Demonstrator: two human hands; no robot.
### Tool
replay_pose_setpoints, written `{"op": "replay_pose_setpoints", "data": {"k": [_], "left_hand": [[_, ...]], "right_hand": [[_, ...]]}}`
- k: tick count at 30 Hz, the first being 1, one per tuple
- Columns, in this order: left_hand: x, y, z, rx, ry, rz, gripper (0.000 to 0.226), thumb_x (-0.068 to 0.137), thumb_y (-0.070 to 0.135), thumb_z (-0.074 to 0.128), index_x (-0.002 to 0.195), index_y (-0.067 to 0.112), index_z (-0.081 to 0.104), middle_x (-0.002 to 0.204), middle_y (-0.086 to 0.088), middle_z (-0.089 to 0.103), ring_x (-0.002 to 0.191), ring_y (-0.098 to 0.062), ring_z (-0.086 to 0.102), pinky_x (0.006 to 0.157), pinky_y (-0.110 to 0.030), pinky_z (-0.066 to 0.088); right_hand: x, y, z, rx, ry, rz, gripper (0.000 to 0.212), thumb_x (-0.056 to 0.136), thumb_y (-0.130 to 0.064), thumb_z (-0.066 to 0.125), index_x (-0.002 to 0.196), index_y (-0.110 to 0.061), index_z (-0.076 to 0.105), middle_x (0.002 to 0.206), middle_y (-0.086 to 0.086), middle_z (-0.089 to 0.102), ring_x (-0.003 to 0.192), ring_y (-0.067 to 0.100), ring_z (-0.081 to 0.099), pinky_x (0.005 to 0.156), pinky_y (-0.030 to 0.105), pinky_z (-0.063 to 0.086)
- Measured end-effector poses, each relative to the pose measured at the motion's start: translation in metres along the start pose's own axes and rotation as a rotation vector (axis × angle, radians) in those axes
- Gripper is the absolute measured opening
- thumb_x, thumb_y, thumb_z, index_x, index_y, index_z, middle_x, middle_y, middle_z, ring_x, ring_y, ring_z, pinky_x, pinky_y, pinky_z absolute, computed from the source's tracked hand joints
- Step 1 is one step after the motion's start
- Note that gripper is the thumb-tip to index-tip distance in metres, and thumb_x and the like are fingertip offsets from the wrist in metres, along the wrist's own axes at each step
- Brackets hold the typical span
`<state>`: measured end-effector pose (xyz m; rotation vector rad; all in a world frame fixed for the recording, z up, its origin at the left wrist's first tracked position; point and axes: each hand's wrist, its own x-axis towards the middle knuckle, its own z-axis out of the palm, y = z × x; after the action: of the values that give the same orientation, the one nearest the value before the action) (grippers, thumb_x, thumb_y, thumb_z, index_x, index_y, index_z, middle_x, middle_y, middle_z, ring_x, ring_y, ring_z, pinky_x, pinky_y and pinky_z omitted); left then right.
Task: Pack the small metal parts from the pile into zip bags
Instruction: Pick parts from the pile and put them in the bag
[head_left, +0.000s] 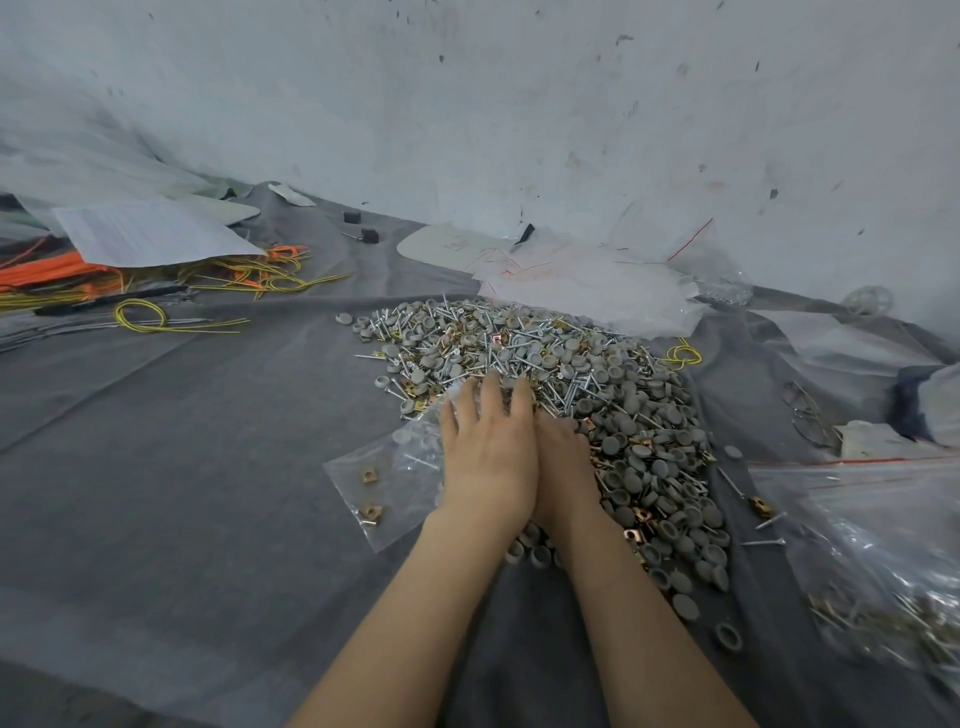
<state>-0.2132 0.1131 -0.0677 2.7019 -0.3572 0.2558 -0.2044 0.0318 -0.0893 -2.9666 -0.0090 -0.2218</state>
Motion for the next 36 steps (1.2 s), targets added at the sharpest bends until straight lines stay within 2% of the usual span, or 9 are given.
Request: {"op": "replay_pose_setpoints", "data": {"k": [5, 9, 13, 16, 18, 22, 27, 33, 36], "left_hand": [[0.001, -0.007, 0.006, -0.075, 0.001, -0.030, 0.060, 0.097, 0.009, 0.032, 0.151, 0.019, 0.009, 0.158, -0.010, 0.007, 0.146, -0.032, 0.001, 0.118, -0.047, 0.003], [0.005, -0.013, 0.006, -0.162, 0.057, 0.005, 0.058, 0.098, 0.024, 0.039, 0.150, 0.018, 0.016, 0.158, -0.007, 0.013, 0.144, -0.028, 0.007, 0.118, -0.045, 0.006], [0.010, -0.021, 0.003, -0.254, 0.161, 0.025, 0.053, 0.096, 0.026, 0.047, 0.146, 0.018, 0.031, 0.151, -0.003, 0.030, 0.138, -0.024, 0.022, 0.115, -0.036, 0.016], [0.015, -0.021, 0.001, -0.266, 0.198, 0.030, 0.046, 0.096, 0.031, 0.051, 0.140, 0.021, 0.043, 0.141, 0.000, 0.045, 0.130, -0.022, 0.034, 0.108, -0.035, 0.024], [0.017, -0.017, 0.001, -0.259, 0.200, 0.046, 0.039, 0.095, 0.032, 0.052, 0.133, 0.023, 0.050, 0.131, 0.001, 0.054, 0.123, -0.022, 0.041, 0.103, -0.036, 0.027], [0.021, -0.014, 0.003, -0.320, 0.214, 0.038, 0.024, 0.093, 0.026, 0.054, 0.115, 0.020, 0.060, 0.116, 0.000, 0.061, 0.113, -0.022, 0.049, 0.099, -0.039, 0.033], [0.021, -0.017, 0.008, -0.401, 0.208, 0.067, 0.026, 0.094, 0.023, 0.054, 0.118, 0.016, 0.062, 0.114, -0.003, 0.063, 0.109, -0.023, 0.053, 0.098, -0.042, 0.038], [0.018, -0.017, 0.013, -0.540, 0.233, 0.042, 0.022, 0.095, 0.017, 0.052, 0.113, 0.010, 0.064, 0.110, -0.005, 0.065, 0.106, -0.023, 0.055, 0.097, -0.044, 0.041], [0.017, -0.019, 0.013, -0.628, 0.247, 0.045, 0.020, 0.094, 0.014, 0.054, 0.111, 0.008, 0.064, 0.105, -0.004, 0.065, 0.102, -0.021, 0.057, 0.093, -0.038, 0.043]], "right_hand": [[0.007, 0.001, -0.002, -0.013, -0.019, -0.033, 0.027, 0.093, -0.025, 0.047, 0.117, -0.017, 0.054, 0.114, 0.004, 0.061, 0.109, 0.026, 0.057, 0.090, 0.040, 0.049], [0.008, 0.009, -0.005, 0.251, 0.098, 0.015, 0.020, 0.091, -0.013, 0.050, 0.103, -0.009, 0.066, 0.100, 0.007, 0.067, 0.093, 0.023, 0.061, 0.079, 0.031, 0.047], [0.006, 0.022, -0.017, 0.530, 0.275, 0.099, 0.024, 0.094, -0.014, 0.056, 0.116, -0.011, 0.065, 0.103, 0.002, 0.065, 0.086, 0.007, 0.052, 0.073, 0.014, 0.036], [0.007, 0.026, -0.020, 0.585, 0.289, 0.063, 0.025, 0.094, -0.016, 0.058, 0.118, -0.015, 0.065, 0.099, -0.005, 0.060, 0.082, 0.002, 0.051, 0.063, 0.002, 0.034], [0.007, 0.026, -0.021, 0.607, 0.282, 0.023, 0.025, 0.093, -0.014, 0.059, 0.117, -0.014, 0.066, 0.091, -0.012, 0.058, 0.076, -0.005, 0.050, 0.063, -0.003, 0.036], [0.006, 0.028, -0.021, 0.649, 0.292, -0.007, 0.027, 0.091, -0.013, 0.062, 0.118, -0.015, 0.064, 0.084, -0.020, 0.055, 0.078, -0.011, 0.051, 0.065, -0.004, 0.036], [0.007, 0.028, -0.021, 0.707, 0.318, -0.012, 0.022, 0.089, -0.011, 0.065, 0.110, -0.016, 0.061, 0.087, -0.017, 0.057, 0.081, -0.004, 0.055, 0.069, -0.001, 0.039], [0.003, 0.026, -0.025, 0.711, 0.366, -0.073, 0.018, 0.088, -0.008, 0.063, 0.095, -0.023, 0.056, 0.088, -0.011, 0.060, 0.082, -0.005, 0.055, 0.070, 0.000, 0.040], [0.002, 0.026, -0.026, 0.753, 0.357, -0.094, 0.019, 0.088, -0.006, 0.064, 0.090, -0.024, 0.057, 0.087, -0.014, 0.061, 0.083, -0.005, 0.057, 0.071, 0.001, 0.040]]}}
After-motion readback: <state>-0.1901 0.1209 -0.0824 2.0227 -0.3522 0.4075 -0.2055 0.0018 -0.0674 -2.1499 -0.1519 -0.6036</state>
